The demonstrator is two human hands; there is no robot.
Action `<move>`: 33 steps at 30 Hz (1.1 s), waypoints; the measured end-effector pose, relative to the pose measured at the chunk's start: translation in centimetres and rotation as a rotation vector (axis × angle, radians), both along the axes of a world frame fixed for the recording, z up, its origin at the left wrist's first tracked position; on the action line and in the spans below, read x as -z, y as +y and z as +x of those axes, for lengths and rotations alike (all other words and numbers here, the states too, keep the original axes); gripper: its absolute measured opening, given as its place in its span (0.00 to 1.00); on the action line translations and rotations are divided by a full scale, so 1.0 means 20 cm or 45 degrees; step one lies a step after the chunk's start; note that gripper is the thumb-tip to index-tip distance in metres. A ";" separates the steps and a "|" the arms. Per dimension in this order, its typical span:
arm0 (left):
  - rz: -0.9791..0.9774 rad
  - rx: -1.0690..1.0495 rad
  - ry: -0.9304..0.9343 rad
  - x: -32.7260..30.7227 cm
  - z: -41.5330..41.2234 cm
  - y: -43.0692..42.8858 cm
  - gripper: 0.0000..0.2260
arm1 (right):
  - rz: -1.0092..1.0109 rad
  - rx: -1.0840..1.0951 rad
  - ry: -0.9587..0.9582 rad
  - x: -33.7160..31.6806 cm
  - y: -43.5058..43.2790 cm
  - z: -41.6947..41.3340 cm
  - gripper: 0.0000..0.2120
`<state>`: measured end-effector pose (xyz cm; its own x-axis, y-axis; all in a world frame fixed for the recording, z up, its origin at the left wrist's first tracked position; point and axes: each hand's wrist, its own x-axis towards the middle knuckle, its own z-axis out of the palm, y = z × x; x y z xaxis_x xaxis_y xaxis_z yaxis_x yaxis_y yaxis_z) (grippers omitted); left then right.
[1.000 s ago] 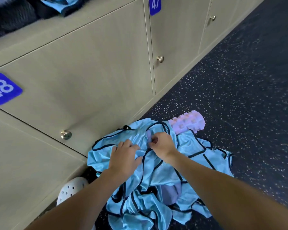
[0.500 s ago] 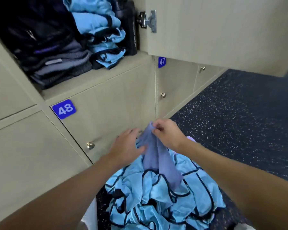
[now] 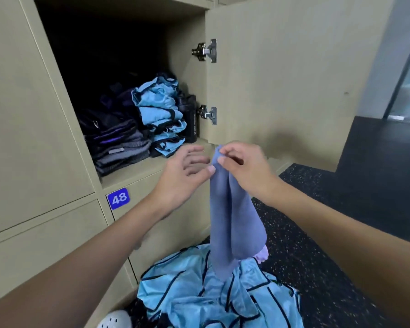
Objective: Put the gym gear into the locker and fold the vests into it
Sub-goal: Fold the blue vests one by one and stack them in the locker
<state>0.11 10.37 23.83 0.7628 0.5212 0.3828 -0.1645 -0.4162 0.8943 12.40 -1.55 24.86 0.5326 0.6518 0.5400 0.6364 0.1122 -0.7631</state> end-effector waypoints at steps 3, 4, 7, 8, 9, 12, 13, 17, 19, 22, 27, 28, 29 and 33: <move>-0.012 0.065 0.099 0.02 0.00 -0.01 0.14 | -0.002 -0.028 0.049 0.03 -0.02 -0.03 0.03; 0.047 0.056 0.119 0.03 0.00 -0.01 0.09 | -0.019 -0.036 0.055 0.05 -0.02 -0.03 0.03; 0.122 0.013 0.150 0.04 0.01 0.00 0.03 | -0.064 -0.054 0.084 0.09 -0.02 -0.03 0.03; 0.145 0.006 0.167 0.04 0.01 0.01 0.04 | -0.070 -0.047 0.092 0.10 -0.01 -0.03 0.03; 0.164 0.000 0.178 0.04 0.02 0.02 0.05 | -0.078 -0.031 0.105 0.11 0.00 -0.02 0.03; 0.163 -0.092 0.117 0.01 0.04 0.04 0.08 | -0.233 -0.079 0.261 0.17 0.02 0.01 0.10; 0.149 -0.133 0.078 0.00 0.04 0.04 0.09 | -0.341 -0.126 0.314 0.19 0.02 0.02 0.11; 0.065 -0.197 -0.035 -0.06 0.05 0.09 0.07 | -0.580 -0.150 0.261 0.27 0.02 0.03 0.08; 0.071 -0.208 -0.049 -0.07 0.04 0.11 0.07 | -0.498 -0.049 0.238 0.28 0.04 0.04 0.08; 0.097 -0.241 -0.095 -0.09 0.02 0.12 0.07 | -0.356 0.062 0.338 0.27 0.06 0.06 0.04; 0.000 -0.233 -0.183 -0.12 0.00 0.13 0.07 | -0.676 0.032 0.567 0.35 0.05 0.09 0.14; -0.006 -0.241 -0.181 -0.12 0.00 0.13 0.08 | -0.674 0.051 0.551 0.36 0.05 0.08 0.07; 0.006 -0.260 -0.178 -0.12 0.01 0.13 0.08 | -0.629 0.076 0.544 0.37 0.05 0.08 0.01; 0.065 -0.350 -0.075 -0.11 0.00 0.15 0.07 | -0.339 0.128 0.545 0.32 0.03 0.07 0.12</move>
